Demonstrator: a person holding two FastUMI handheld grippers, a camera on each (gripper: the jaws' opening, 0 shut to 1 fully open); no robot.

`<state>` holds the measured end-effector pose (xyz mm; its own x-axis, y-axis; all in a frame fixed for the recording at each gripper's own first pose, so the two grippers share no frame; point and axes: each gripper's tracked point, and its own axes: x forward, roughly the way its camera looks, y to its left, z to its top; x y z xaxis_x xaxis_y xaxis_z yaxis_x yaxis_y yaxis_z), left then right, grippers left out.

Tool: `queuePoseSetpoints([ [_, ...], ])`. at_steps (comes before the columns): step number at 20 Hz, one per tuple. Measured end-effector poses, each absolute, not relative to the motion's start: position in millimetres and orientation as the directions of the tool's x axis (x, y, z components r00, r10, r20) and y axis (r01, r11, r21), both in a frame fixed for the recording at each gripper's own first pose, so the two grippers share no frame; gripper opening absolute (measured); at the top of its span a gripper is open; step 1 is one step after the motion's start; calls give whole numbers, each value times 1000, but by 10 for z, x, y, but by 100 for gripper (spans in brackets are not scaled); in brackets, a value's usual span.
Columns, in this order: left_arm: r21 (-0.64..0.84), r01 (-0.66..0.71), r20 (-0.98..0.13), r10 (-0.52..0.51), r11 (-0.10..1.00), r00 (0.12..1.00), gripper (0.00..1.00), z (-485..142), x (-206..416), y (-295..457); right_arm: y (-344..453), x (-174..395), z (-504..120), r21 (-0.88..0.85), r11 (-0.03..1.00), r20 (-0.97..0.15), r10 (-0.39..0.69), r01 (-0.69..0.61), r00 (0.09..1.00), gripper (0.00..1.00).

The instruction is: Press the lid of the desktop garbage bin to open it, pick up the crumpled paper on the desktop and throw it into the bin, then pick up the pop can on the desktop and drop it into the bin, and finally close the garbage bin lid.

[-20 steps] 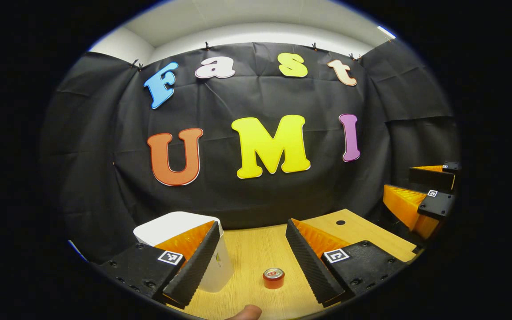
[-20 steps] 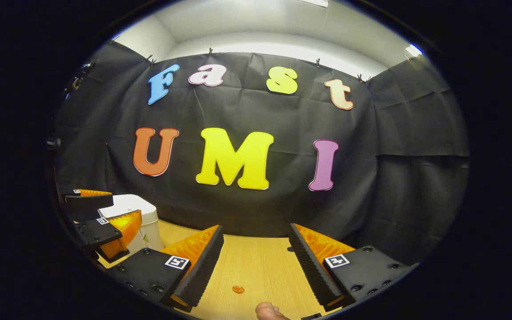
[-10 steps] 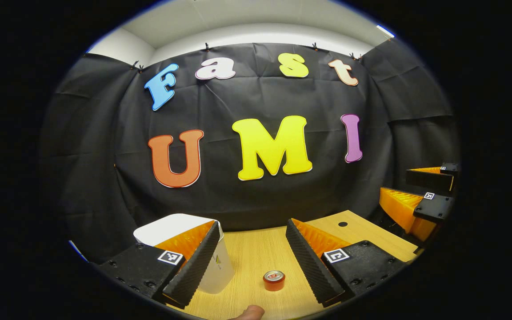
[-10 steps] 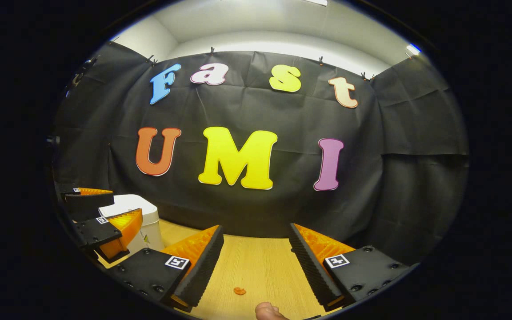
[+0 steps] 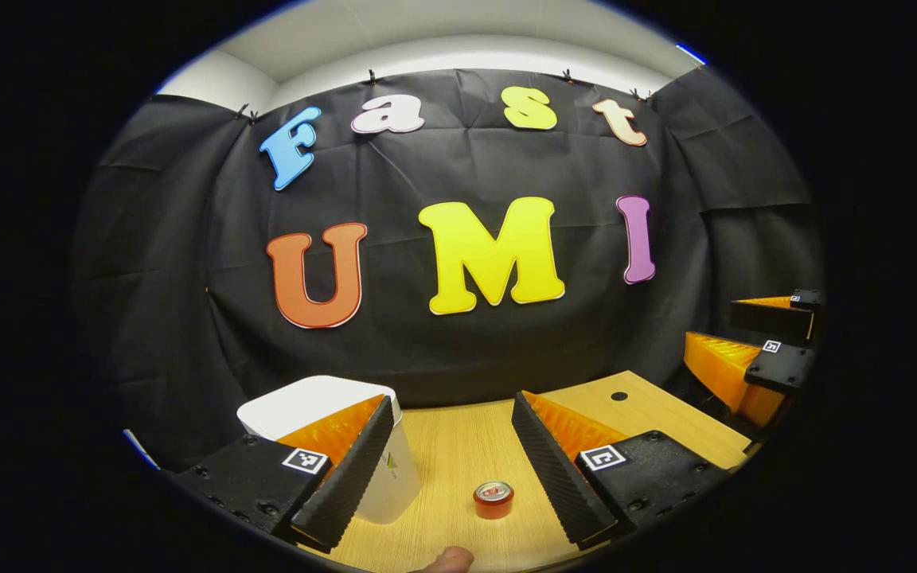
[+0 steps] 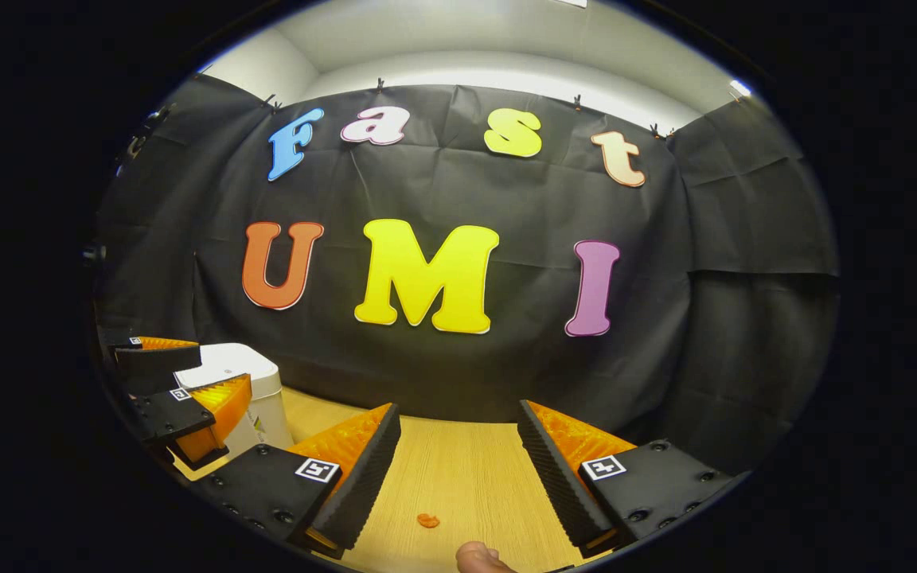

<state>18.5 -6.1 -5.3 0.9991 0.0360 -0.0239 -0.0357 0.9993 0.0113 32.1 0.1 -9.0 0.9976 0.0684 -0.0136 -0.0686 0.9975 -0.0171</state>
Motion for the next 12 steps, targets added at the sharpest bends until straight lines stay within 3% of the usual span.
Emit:
queuePoseSetpoints([
  [6,10,-43,-37,44,999,998,99,-93,197,-56,43,328,-173,-22,996,-36,85,-85,996,94],
  [9,17,-94,-29,95,995,995,98,-84,277,128,57,345,-186,-21,996,-44,89,-90,995,94],
  [12,30,-190,-95,192,981,977,98,-250,466,456,66,370,-199,-23,995,-46,91,-92,995,94],
])
